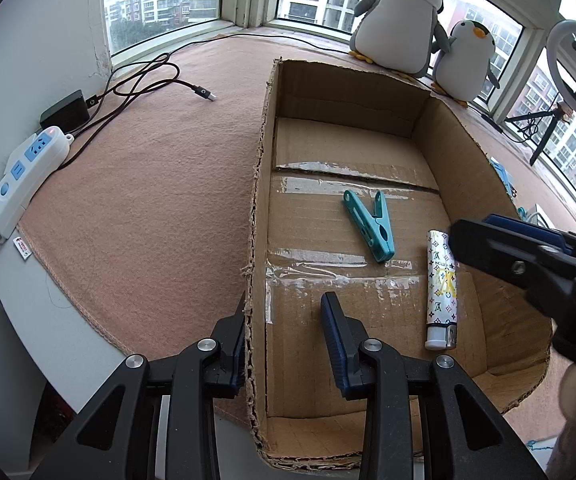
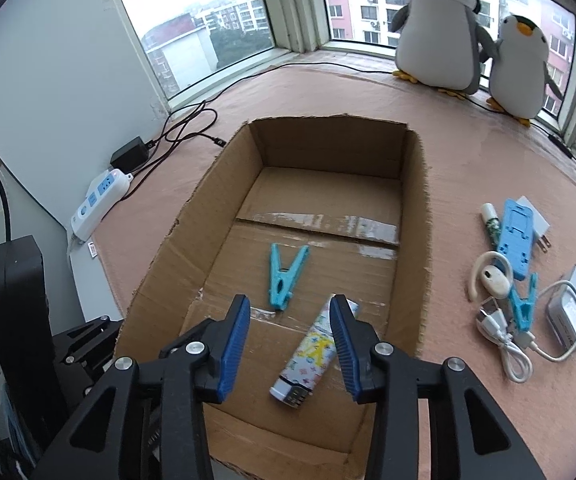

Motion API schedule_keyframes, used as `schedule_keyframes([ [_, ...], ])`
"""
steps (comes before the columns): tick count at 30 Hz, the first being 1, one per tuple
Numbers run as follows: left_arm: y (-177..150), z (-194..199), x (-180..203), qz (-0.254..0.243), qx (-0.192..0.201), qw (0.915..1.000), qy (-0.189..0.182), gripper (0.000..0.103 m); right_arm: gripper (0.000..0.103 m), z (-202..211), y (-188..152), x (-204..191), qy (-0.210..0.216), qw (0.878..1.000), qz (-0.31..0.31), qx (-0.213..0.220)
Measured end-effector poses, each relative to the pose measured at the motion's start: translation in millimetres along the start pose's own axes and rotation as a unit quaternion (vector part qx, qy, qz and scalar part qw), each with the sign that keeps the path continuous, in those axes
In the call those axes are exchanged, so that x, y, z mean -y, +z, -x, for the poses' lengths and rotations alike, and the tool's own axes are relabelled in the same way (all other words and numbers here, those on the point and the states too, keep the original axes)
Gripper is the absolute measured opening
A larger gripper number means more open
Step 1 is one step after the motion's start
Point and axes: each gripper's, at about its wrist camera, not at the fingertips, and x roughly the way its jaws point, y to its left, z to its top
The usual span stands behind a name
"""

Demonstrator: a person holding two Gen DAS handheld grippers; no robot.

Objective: Organize rigid objects
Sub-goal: 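Move the right tool back and close on the white USB cable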

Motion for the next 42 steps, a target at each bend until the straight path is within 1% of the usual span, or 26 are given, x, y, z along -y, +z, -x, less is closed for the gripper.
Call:
schedule_keyframes([
  [5, -0.5, 0.1, 1.1, 0.000, 0.000, 1.0000, 0.000, 0.036, 0.038, 15.9, -6.3, 21.0, -0.019, 1.000, -0.018, 0.011],
  [6, -0.5, 0.2, 0.4, 0.000, 0.000, 1.0000, 0.000, 0.036, 0.038, 19.2, -7.7, 26.2, -0.018, 1.000, -0.022, 0.013],
  [7, -0.8, 0.3, 1.5, -0.002, 0.001, 1.0000, 0.001, 0.036, 0.038, 23.4, -9.9, 33.1, -0.003, 0.999, -0.030, 0.014],
  [9, -0.7, 0.4, 2.1, -0.002, 0.001, 1.0000, 0.002, 0.036, 0.038, 30.9, -13.2, 41.5, 0.009, 0.999, -0.047, 0.016],
  [11, -1.2, 0.1, 1.8, -0.001, 0.001, 1.0000, 0.001, 0.036, 0.039, 40.4, -15.9, 46.5, -0.012, 0.998, -0.051, 0.026],
  [14, -1.0, 0.3, 2.1, -0.001, 0.000, 1.0000, 0.001, 0.036, 0.039, 54.7, -20.0, 56.2, 0.004, 0.997, -0.063, 0.038],
  [16, -1.2, 0.7, 2.1, -0.001, 0.000, 1.0000, 0.001, 0.036, 0.039, 66.2, -23.6, 64.7, -0.010, 0.996, -0.071, 0.048],
  [20, -1.0, 0.8, 2.4, -0.002, 0.000, 1.0000, 0.002, 0.036, 0.039, 84.3, -30.9, 88.2, -0.023, 0.993, -0.098, 0.060],
  [23, -1.2, 0.8, 2.1, -0.001, 0.000, 1.0000, 0.001, 0.036, 0.039, 91.6, -38.0, 110.7, -0.049, 0.990, -0.119, 0.061],
  [28, -0.5, 0.6, 2.2, -0.002, 0.000, 1.0000, 0.002, 0.036, 0.039, 87.9, -49.5, 155.7, -0.068, 0.981, -0.178, 0.047],
  [31, -0.2, 0.7, 2.1, -0.002, 0.000, 1.0000, 0.002, 0.036, 0.039, 83.3, -55.7, 176.2, -0.081, 0.975, -0.201, 0.041],
  [40, 0.4, 0.5, 1.5, -0.003, 0.000, 1.0000, 0.002, 0.036, 0.039, 57.4, -60.2, 214.7, -0.075, 0.960, -0.268, 0.016],
  [42, 0.4, 0.4, 1.3, -0.004, 0.000, 1.0000, 0.002, 0.036, 0.039, 52.8, -58.1, 218.1, -0.081, 0.960, -0.269, 0.014],
])
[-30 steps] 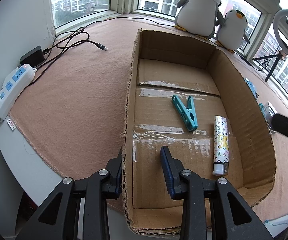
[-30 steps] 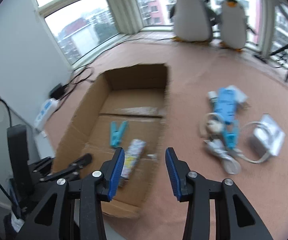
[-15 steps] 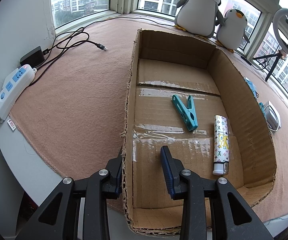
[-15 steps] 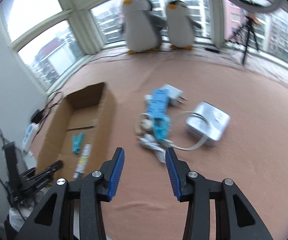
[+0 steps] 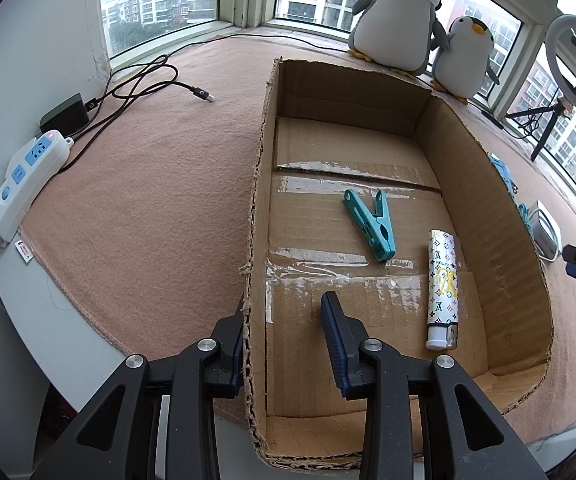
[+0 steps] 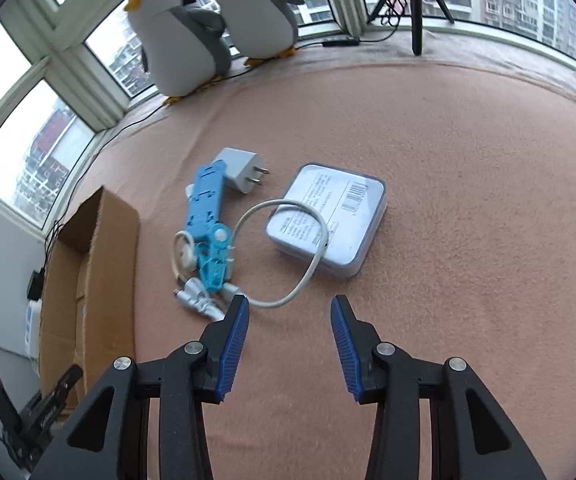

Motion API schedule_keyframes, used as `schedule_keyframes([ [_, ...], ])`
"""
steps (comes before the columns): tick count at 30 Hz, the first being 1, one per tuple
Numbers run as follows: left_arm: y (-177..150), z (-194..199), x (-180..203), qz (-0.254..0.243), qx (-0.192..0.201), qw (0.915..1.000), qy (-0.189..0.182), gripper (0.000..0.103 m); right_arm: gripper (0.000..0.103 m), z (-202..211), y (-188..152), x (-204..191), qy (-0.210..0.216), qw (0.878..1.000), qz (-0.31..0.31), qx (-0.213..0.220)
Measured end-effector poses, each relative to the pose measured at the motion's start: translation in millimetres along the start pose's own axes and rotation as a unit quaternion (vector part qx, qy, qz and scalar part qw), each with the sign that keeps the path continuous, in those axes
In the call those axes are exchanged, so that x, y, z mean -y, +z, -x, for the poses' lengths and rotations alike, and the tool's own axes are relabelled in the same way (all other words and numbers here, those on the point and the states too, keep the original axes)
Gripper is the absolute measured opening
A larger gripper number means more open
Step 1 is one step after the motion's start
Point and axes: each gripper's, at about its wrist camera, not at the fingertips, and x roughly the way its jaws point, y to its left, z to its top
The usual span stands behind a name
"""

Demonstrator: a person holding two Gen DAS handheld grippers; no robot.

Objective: Organize rigid objects
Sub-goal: 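Move the right tool back and close on the white USB cable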

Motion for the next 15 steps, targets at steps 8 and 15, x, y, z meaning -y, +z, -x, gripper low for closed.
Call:
schedule_keyframes([
  [8, 0.1, -0.1, -0.8, 0.000, 0.000, 1.0000, 0.000, 0.036, 0.033, -21.6, 11.8, -8.3, -0.017, 1.000, 0.007, -0.013],
  [15, 0.3, -0.2, -0.5, 0.000, 0.000, 1.0000, 0.000, 0.036, 0.021, -36.0, 13.1, -8.4, -0.019, 0.999, 0.000, -0.026],
])
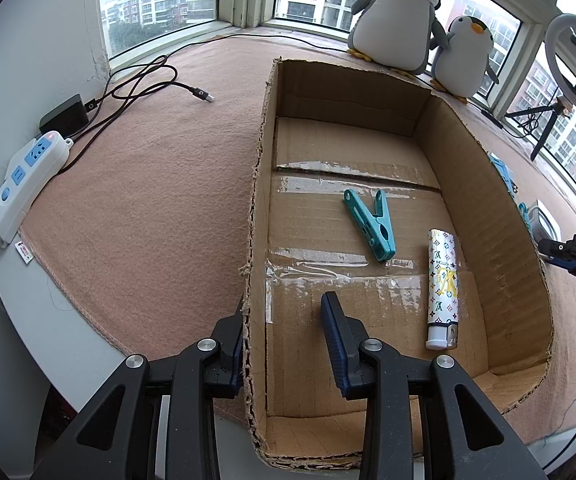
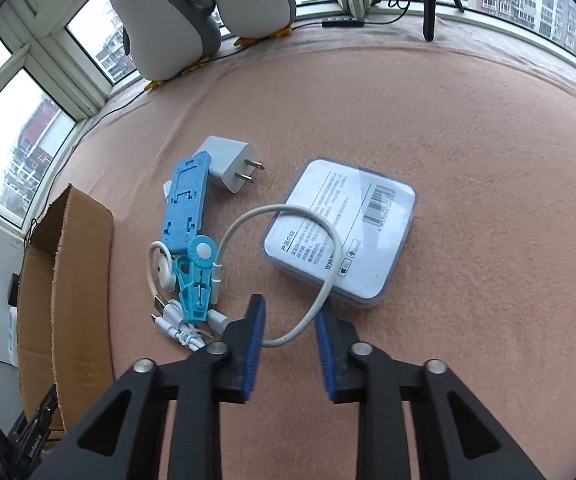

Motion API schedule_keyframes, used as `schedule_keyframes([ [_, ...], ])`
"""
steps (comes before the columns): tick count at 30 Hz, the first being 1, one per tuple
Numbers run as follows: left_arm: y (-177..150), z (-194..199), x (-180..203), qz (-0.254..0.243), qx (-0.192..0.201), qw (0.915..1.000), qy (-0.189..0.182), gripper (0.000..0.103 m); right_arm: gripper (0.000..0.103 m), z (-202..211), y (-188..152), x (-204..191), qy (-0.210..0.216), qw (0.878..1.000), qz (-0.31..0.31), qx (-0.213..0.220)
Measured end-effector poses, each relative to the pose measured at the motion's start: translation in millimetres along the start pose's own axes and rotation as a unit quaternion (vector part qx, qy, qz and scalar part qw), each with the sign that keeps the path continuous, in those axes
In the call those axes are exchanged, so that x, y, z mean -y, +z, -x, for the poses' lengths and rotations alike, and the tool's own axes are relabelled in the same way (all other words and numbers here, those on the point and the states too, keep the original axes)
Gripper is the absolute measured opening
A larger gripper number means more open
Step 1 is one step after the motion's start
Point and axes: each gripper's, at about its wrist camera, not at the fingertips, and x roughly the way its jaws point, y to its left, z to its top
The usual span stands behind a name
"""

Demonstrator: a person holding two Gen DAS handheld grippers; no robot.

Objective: Organize rigid objects
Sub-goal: 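Move the right tool back and close on the white USB cable, then carry the white cable into the box and open the right tool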

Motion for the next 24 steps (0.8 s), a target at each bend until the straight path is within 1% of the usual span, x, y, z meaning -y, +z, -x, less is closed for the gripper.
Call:
schedule_keyframes([
  [3, 0.0, 0.0, -0.1, 0.000, 0.000, 1.0000, 0.000, 0.036, 0.016, -0.3, 0.0, 3.6, 0.001, 1.000, -0.006, 0.002],
  [5, 0.0, 0.0, 0.0, 0.000, 0.000, 1.0000, 0.000, 0.036, 0.011, -0.2, -0.2, 5.5, 0.002, 1.000, -0.007, 0.002],
  [7, 0.0, 0.0, -0.1, 0.000, 0.000, 1.0000, 0.000, 0.036, 0.008, 2.5, -1.3, 7.6, 0.005, 1.000, -0.011, 0.006],
  [11, 0.1, 0.0, 0.1, 0.000, 0.000, 1.0000, 0.000, 0.036, 0.004, 13.1, -3.3, 9.8, 0.010, 0.999, -0.017, 0.026],
  [18, 0.0, 0.0, 0.1, 0.000, 0.000, 1.0000, 0.000, 0.036, 0.003, 42.1, -4.9, 1.5, 0.000, 0.997, 0.003, 0.072],
  [24, -0.2, -0.1, 0.2, 0.000, 0.000, 1.0000, 0.000, 0.036, 0.003, 60.2, -3.6, -13.1, 0.015, 0.995, 0.017, 0.093],
])
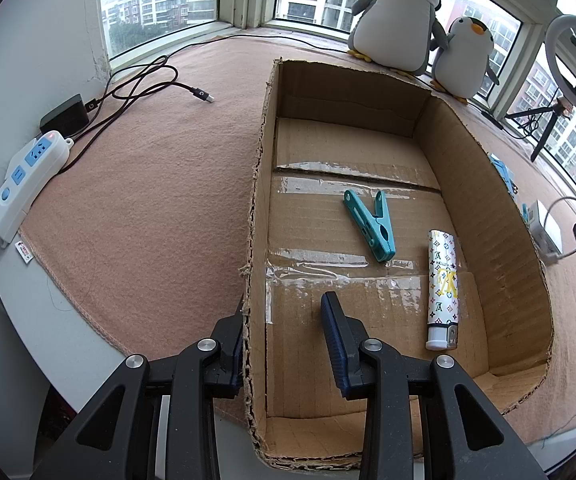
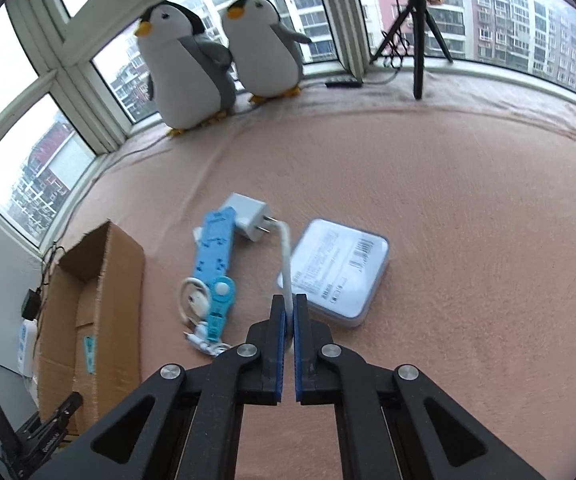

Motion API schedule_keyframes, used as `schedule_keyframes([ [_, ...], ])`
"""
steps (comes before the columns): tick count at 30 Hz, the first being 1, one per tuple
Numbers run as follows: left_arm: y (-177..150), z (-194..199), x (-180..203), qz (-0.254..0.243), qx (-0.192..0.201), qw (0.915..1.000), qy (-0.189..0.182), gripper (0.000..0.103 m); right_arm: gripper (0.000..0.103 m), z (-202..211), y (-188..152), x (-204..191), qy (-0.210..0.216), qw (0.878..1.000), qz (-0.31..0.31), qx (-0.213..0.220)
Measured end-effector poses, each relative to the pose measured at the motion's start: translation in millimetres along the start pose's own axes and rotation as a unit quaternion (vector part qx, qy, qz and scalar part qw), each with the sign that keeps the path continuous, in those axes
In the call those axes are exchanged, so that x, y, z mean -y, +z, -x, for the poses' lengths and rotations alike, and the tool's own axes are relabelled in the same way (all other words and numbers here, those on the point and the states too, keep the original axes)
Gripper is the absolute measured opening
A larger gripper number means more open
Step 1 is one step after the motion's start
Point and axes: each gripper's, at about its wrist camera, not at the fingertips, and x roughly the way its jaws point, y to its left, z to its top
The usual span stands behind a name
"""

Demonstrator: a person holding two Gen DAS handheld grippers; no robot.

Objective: Organize rigid objects
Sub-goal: 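Carry the white cable into the box and open the right tool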

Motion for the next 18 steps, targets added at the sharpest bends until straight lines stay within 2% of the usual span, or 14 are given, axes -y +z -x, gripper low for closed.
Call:
schedule_keyframes([
  [9, 0.0, 0.0, -0.1, 0.000, 0.000, 1.0000, 0.000, 0.036, 0.003, 22.8, -0.7, -51.8, 0.054, 0.997, 0.047, 0.014],
  [18, -0.2, 0.1, -0.1, 0.001, 0.000, 1.0000, 0.000, 0.036, 0.003, 49.9, -10.3, -134.0, 0.118, 0.983, 0.141, 0.027],
])
